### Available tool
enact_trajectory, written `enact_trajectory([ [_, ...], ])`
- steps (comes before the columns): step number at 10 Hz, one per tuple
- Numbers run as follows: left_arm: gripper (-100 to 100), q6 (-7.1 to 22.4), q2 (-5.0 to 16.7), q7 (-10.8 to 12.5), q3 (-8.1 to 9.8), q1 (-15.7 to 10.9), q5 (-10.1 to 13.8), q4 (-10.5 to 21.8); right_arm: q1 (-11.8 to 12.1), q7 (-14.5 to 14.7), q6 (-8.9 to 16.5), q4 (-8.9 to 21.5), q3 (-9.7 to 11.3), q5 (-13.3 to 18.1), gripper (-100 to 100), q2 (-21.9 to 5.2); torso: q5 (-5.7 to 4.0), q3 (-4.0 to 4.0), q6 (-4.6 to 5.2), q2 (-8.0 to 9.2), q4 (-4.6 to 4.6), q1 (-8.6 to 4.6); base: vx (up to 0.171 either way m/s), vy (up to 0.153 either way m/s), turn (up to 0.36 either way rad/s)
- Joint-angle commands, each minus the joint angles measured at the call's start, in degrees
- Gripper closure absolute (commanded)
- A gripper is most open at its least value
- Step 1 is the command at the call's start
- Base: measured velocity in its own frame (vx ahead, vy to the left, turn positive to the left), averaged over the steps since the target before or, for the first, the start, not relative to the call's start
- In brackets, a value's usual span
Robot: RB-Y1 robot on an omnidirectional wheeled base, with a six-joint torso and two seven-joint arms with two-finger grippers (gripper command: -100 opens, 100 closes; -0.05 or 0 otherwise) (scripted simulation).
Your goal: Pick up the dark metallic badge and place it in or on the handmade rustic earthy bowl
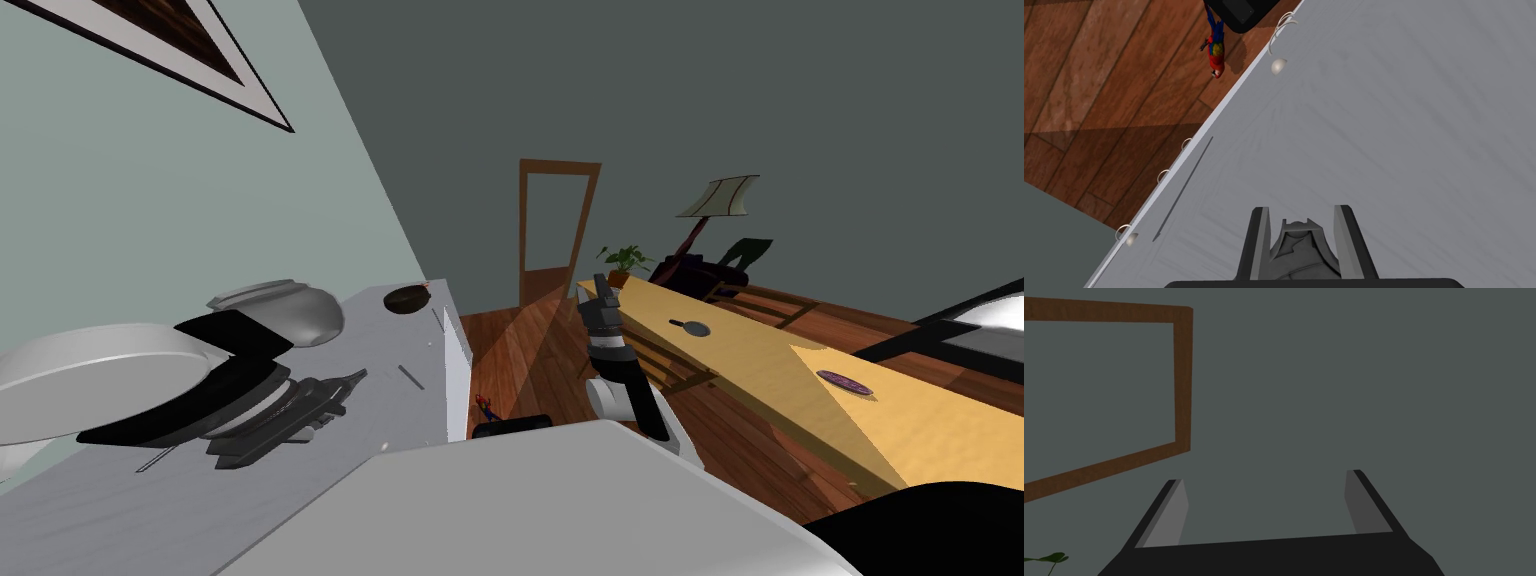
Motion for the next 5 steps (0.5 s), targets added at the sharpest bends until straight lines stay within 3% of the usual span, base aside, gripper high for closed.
enact_trajectory([
  [1, 0, 0.00, 0.00, 0.00, 0.00, 0.00, 0.00, 0.00, 0.00, 0.00, 0.00, 0.00, 0.00, 0.00, 0, 0.00, 0.00, 0.00, 0.00, 0.00, 0.00, 0.00, 0.000, 0.000, 0.000],
  [2, 100, 1.02, 0.49, 0.45, 1.31, -0.31, 1.71, -0.43, 0.00, 0.00, 0.00, 0.00, 0.00, 0.00, 0, 0.00, 0.00, 0.00, 0.00, 0.00, 0.00, 0.00, 0.014, -0.001, 0.060],
  [5, 100, 2.83, 1.58, 1.26, 3.65, -1.11, 4.84, -1.07, 0.00, 0.00, 0.00, 0.00, 0.00, 0.00, 0, 0.00, -0.03, -0.04, -0.02, -0.08, -0.01, -0.04, 0.026, -0.003, 0.058],
])
